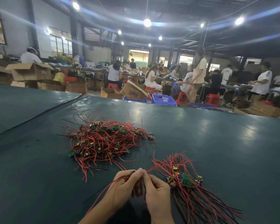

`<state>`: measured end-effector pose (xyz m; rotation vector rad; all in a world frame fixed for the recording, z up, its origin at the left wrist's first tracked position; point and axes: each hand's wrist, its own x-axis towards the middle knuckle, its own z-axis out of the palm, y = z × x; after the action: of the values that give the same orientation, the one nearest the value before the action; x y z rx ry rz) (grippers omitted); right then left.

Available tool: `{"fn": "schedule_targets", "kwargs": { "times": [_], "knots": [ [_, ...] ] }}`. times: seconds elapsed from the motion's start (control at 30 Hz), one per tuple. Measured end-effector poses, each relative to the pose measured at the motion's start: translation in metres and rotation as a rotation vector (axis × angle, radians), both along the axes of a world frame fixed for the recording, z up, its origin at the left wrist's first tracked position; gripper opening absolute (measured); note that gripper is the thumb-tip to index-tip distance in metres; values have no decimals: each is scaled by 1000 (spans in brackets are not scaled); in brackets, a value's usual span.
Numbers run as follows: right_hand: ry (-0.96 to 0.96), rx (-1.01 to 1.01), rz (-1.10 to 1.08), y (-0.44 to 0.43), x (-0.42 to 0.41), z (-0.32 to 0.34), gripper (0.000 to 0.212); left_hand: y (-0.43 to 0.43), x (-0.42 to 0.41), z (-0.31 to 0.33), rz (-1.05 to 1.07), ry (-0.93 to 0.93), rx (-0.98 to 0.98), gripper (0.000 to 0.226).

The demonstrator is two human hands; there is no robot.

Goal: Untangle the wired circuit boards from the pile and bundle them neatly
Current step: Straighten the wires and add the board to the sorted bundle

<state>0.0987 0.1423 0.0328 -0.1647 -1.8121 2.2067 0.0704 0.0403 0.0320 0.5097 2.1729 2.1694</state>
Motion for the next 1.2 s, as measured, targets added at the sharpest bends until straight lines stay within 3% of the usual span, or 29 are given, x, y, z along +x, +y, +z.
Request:
{"fn": "schedule_targets", "kwargs": {
  "times": [0.17,0.3,0.5,0.67,0.87,0.97,1.07,1.2],
  "knots": [
    [-55,-31,-168,10,-9,-4,30,4,5,5,-7,36,-3,47],
    [-164,-192,-353,31,-17,-3,21,3,9,9,-51,55,-45,52],
    [-86,-259,-344,42,-18,-4,23,5,9,10,-63,59,-41,48],
    [8,-156,-267,33,-12,-2,25,-1,5,11,-47,-13,10,51],
    [50,65,96,4,-1,-3,47,-4,3,5,-122,-111,59,48],
    [-2,232,65,3,1,-11,62,-3,5,5,-173,-179,-38,56],
    [-89,315,45,8,2,-10,58,-2,5,7,-114,-160,-121,61],
    [-183,240,-18,13,1,-6,67,-3,2,2,68,-215,-145,61]
  ]
}}
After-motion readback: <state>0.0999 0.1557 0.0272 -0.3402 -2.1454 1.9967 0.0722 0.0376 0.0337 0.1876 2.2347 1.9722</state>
